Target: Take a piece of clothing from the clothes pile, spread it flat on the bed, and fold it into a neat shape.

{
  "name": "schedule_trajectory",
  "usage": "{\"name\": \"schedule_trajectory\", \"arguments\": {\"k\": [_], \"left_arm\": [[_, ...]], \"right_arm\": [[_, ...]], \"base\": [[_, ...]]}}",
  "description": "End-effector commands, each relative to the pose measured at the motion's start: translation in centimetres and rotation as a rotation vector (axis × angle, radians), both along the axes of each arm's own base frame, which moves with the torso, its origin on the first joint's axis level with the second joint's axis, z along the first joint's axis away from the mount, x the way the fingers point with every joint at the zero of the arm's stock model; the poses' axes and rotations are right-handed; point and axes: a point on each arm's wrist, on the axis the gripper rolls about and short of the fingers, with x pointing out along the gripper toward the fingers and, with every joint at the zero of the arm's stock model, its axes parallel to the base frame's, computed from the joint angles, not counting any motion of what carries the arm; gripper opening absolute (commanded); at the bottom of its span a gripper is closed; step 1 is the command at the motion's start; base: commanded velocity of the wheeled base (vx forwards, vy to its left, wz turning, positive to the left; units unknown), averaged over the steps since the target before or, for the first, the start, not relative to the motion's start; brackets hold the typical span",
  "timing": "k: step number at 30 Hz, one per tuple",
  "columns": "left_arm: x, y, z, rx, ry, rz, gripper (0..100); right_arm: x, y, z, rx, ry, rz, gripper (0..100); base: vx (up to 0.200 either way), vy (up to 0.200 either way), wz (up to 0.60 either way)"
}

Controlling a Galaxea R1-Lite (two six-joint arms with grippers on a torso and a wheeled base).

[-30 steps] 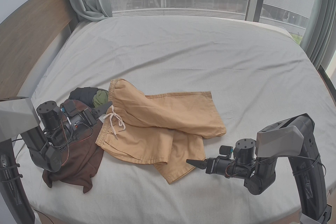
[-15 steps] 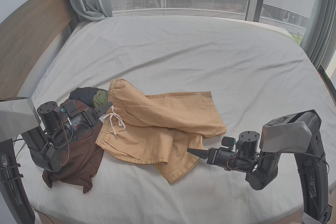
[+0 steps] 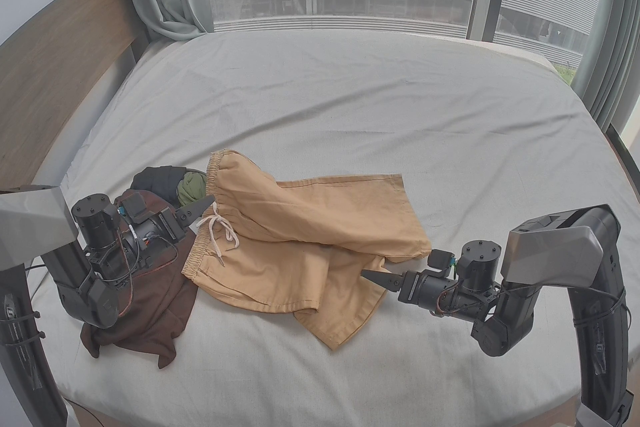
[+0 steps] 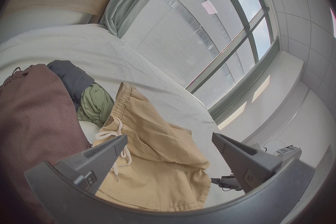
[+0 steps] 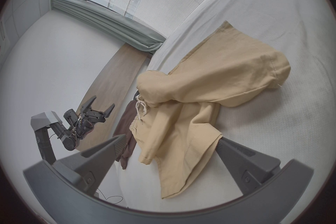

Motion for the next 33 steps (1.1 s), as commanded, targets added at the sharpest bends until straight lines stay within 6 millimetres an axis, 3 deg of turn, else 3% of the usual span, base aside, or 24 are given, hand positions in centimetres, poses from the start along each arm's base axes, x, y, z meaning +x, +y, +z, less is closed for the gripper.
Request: {"name": "schedule_trajectory", "arguments": {"k": [1,11,12,19,20,25,33], "left_arm": [[0.0,0.0,-0.1,0.000,0.003,0.001,100],[0.0,0.0,-0.1,0.000,0.004,-0.001,100],[0.0,0.0,-0.2,0.000,0.006,0.001,100],[0.1,-0.1,-0.4,0.000,0.010,-0.002,100],[0.1,-0.1,-0.5,0.002,0.013,-0.002,100],[0.1,-0.1,-0.5,0.002,0.013,-0.002,100],[0.1,-0.1,-0.5,0.002,0.016,-0.001,100]], "right_arm": [[-0.1,0.2,-1.4,-0.020,0.028,-0.013,100],[-0.2,0.7,-2.3,-0.026,0.041,-0.004,100],[-0.2,0.7,-2.2,-0.027,0.039,-0.008,0],[0.1,0.5,-1.9,-0.030,0.020,-0.035,0],[0.4,0.0,0.2,-0.014,-0.026,-0.051,0],[0.9,-2.4,3.0,-0.005,-0.079,-0.112,0],[2.0,-5.3,3.0,-0.060,-0.057,-0.184,0]], "base": [[0.000,0.000,0.00],[0.000,0.000,0.00],[0.000,0.000,0.00],[0.000,0.000,0.00],[0.000,0.000,0.00],[0.000,0.000,0.00],[0.000,0.000,0.00]]}}
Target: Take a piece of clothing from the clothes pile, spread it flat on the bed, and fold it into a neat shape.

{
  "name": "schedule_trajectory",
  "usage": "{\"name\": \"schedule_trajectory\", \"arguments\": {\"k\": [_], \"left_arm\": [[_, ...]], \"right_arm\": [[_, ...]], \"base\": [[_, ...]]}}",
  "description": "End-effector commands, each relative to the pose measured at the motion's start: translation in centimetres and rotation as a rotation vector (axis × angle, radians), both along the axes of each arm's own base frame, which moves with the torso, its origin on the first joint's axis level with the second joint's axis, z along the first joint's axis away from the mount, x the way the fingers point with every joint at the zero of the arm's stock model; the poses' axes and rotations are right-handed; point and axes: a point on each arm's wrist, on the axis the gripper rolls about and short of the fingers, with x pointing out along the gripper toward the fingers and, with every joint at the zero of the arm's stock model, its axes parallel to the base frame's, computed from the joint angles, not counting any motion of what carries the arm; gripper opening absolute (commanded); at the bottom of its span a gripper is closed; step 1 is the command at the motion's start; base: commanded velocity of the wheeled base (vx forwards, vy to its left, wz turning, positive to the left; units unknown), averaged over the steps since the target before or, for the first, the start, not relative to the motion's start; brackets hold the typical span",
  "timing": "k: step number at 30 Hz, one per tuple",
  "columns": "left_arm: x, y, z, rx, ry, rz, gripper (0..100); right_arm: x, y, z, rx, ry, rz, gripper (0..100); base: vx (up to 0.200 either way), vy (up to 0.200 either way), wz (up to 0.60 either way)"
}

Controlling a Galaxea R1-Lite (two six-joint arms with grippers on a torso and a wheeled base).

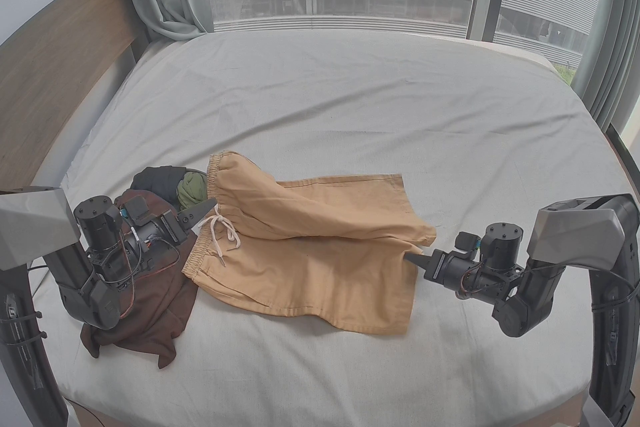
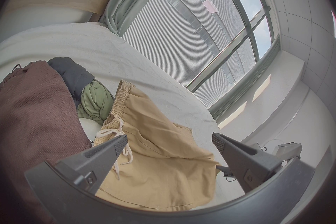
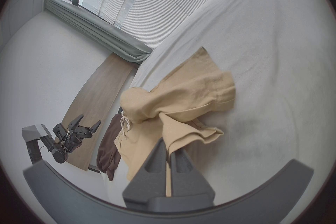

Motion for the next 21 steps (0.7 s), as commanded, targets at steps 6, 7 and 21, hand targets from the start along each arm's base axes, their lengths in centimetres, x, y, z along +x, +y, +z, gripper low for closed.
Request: {"name": "schedule_trajectory", "arguments": {"k": [6,7,21], "left_arm": [[0.0,0.0,-0.2,0.003,0.007,0.001,100],[0.0,0.0,-0.2,0.004,0.006,0.001,100],[0.1,-0.1,-1.2,0.011,0.030,-0.001,100]], "right_arm": [[0.4,-1.0,0.3,-0.041,-0.045,-0.013,0],[0.4,-1.1,0.0,-0.047,-0.041,-0.013,0],[1.4,-2.2,-1.1,-0.082,-0.052,-0.039,100]], "base": [[0.000,0.000,0.00],[0.000,0.000,0.00],[0.000,0.000,0.00]]}}
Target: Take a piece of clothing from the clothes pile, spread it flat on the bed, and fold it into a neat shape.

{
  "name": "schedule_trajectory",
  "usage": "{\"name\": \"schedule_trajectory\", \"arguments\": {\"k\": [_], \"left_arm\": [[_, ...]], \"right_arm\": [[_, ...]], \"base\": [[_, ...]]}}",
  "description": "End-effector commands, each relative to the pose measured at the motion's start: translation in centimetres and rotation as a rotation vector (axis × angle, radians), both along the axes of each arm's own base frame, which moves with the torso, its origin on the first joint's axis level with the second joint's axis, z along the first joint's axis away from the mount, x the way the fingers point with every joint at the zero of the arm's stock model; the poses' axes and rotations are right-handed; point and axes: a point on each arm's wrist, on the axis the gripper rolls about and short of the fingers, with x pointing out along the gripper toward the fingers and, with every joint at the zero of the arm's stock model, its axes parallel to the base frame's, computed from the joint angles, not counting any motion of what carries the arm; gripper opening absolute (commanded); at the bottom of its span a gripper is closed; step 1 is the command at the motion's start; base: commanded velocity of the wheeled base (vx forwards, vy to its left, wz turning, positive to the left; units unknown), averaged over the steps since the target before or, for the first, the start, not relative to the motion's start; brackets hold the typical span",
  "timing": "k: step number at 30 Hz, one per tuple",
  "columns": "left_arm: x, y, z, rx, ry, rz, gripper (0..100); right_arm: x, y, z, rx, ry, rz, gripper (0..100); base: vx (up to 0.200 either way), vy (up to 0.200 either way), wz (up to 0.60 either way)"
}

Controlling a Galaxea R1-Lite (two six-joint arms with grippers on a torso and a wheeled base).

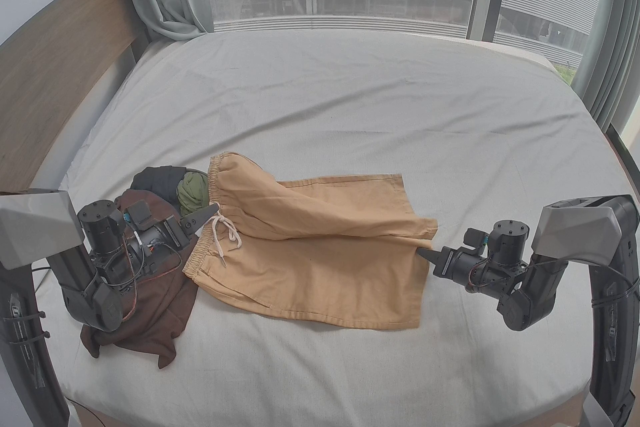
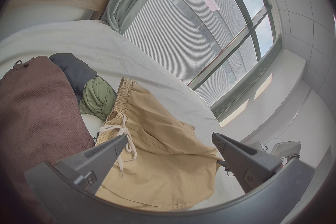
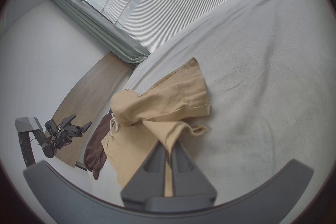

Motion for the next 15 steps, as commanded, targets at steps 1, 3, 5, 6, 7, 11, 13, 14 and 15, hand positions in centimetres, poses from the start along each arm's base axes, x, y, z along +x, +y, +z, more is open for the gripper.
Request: {"name": "schedule_trajectory", "arguments": {"k": [1,3,5,6,7,11,13,14,15], "left_arm": [[0.0,0.0,-0.5,0.000,0.013,0.000,100],[0.0,0.0,-1.0,0.002,0.030,-0.002,100],[0.0,0.0,-1.6,0.005,0.049,0.004,100],[0.0,0.2,-1.9,0.007,0.059,0.010,100],[0.1,0.5,-2.3,0.012,0.065,0.015,100],[0.3,1.4,-3.3,0.046,0.074,0.034,100],[0.5,1.8,-4.6,0.058,0.103,0.042,100],[0.5,1.8,-5.0,0.059,0.112,0.043,100],[0.5,1.8,-5.0,0.059,0.112,0.043,100]], "right_arm": [[0.1,-0.2,-0.4,-0.002,0.008,-0.005,100],[0.1,-0.2,-0.3,-0.001,0.006,-0.007,100],[0.0,-0.3,-0.1,-0.003,0.005,-0.008,100],[-0.2,-0.3,-0.2,-0.005,0.009,-0.006,100],[-0.4,-0.4,-0.1,-0.010,0.011,-0.006,100],[-0.9,-0.5,0.5,-0.025,0.002,-0.001,100],[-1.2,-0.5,0.5,-0.030,0.004,0.002,100],[-1.2,-0.5,0.6,-0.029,0.002,0.004,100],[-1.2,-0.5,0.6,-0.029,0.002,0.004,100]], "base": [[0.000,0.000,0.00],[0.000,0.000,0.00],[0.000,0.000,0.00],[0.000,0.000,0.00],[0.000,0.000,0.00],[0.000,0.000,0.00],[0.000,0.000,0.00],[0.000,0.000,0.00],[0.000,0.000,0.00]]}}
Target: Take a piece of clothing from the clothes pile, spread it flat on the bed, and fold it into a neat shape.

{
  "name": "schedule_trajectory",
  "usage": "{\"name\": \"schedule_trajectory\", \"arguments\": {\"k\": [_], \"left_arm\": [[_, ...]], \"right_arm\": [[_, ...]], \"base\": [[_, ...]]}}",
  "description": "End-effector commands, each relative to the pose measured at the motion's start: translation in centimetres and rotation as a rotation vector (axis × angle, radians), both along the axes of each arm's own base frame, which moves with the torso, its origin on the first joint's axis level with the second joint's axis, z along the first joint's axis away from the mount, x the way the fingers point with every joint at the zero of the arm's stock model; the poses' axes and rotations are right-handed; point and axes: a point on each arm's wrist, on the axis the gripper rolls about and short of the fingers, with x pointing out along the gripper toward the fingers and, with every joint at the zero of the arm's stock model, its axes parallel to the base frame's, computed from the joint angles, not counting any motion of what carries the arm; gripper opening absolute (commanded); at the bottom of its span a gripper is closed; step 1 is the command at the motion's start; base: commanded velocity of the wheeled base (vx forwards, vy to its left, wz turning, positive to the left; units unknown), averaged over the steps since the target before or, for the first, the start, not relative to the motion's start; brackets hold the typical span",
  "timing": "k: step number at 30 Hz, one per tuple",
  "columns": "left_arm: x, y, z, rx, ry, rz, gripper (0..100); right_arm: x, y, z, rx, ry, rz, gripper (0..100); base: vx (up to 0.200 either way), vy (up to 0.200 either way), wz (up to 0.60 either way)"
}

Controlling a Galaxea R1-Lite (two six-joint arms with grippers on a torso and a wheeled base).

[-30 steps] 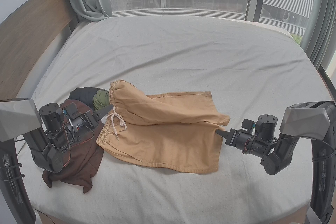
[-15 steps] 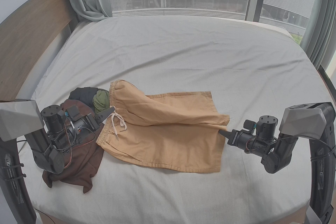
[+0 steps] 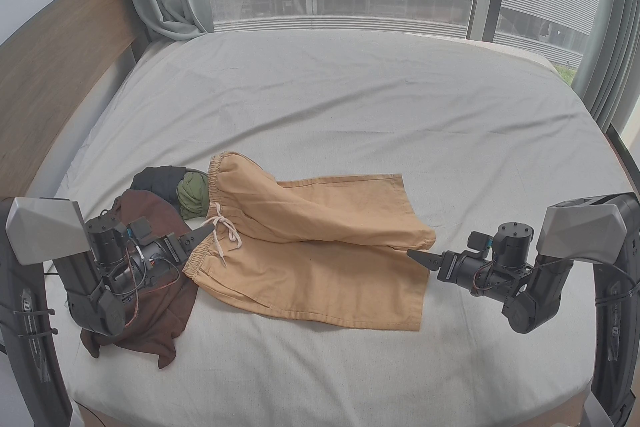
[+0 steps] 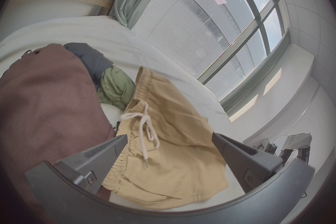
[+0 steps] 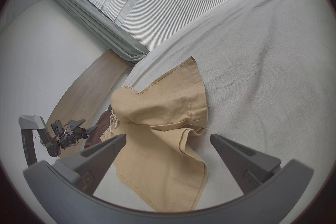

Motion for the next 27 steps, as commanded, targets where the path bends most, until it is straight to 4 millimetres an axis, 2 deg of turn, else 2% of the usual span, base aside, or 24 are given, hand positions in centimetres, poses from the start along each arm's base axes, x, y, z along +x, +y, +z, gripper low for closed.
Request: {"name": "schedule_trajectory", "arguments": {"k": [1,11,27], "left_arm": [[0.2,0.5,-2.3,0.003,0.061,0.013,100],[0.6,1.7,-4.5,0.004,0.122,0.055,100],[0.2,1.4,-5.4,0.005,0.159,0.049,100]], "right_arm": [[-0.2,0.0,0.4,0.000,-0.007,0.003,100],[-0.1,0.1,0.4,0.002,-0.016,0.003,100],[0.0,0.1,0.3,0.002,-0.017,0.002,100]], "base": [[0.000,0.000,0.00],[0.000,0.000,0.00],[0.000,0.000,0.00]]}}
